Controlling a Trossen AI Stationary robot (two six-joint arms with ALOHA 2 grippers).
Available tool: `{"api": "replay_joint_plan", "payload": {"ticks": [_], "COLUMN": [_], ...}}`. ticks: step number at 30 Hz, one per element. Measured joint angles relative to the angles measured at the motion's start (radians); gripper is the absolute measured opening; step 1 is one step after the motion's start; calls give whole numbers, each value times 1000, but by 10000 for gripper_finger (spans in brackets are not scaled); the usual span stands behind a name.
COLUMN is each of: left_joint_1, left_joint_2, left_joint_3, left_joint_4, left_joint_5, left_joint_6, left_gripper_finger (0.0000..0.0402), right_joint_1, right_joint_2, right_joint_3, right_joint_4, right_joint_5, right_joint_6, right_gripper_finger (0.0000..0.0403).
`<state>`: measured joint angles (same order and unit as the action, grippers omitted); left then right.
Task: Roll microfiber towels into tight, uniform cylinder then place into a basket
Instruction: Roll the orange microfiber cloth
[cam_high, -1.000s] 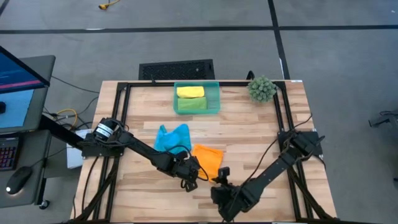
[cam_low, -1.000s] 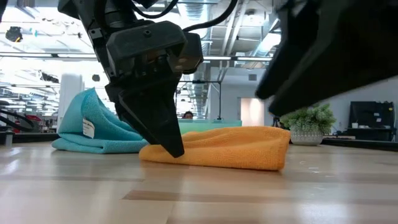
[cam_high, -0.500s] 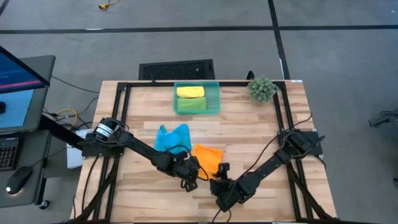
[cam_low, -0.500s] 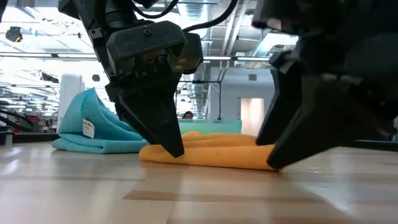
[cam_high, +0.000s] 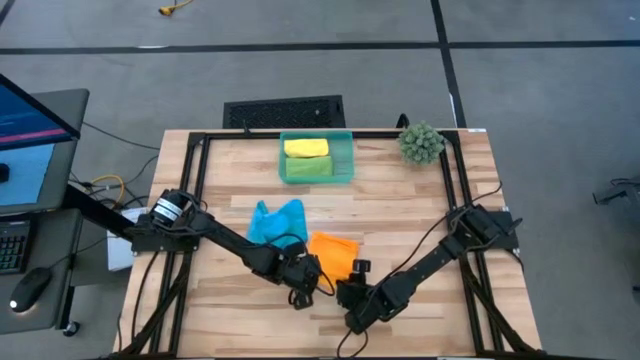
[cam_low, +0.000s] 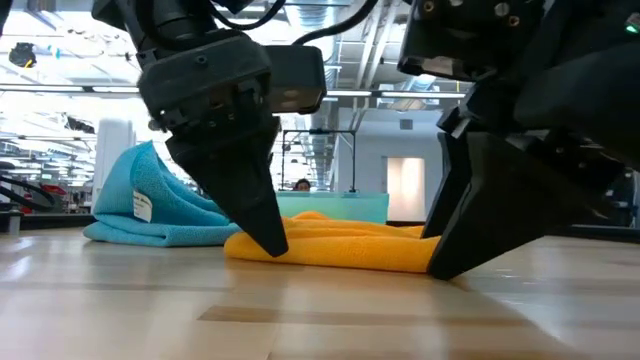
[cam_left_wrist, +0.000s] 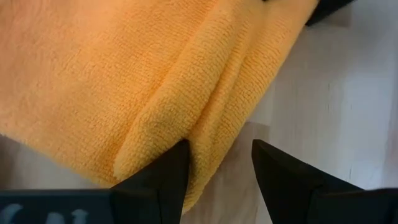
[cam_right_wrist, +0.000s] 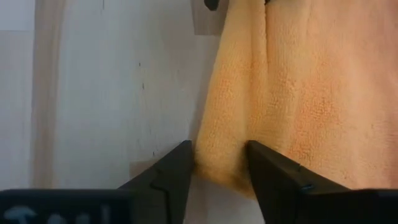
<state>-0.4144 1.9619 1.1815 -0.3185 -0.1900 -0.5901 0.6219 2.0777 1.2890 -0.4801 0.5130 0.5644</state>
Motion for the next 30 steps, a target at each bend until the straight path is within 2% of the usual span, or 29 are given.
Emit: {"api": "replay_joint_plan", "payload": {"ticks": [11, 14, 20, 24, 30], "left_joint_1": [-84, -115, -173, -200, -178], "left_joint_2": [-49, -60, -60, -61, -61], "left_joint_3": [-3, -3, -2, -1, -20], "left_joint_4": [-21, -18, -33, -29, -20], "left_joint_5": [-130, -165, -241, -344, -350], "left_joint_6": [220, 288, 431, 529, 532], "left_gripper_finger": [171, 171, 171, 171, 171], "right_joint_1": [-16, -16, -16, -16, -17], "right_joint_2": [2, 2, 2, 2, 3], "right_joint_3": [-1, -1, -2, -2, -2], "right_joint_4": [-5, -5, -5, -4, 1], "right_joint_5": [-6, -7, -18, -23, -30], "right_joint_6": [12, 12, 38, 35, 30], "right_gripper_finger": [23, 18, 44, 30, 23]}}
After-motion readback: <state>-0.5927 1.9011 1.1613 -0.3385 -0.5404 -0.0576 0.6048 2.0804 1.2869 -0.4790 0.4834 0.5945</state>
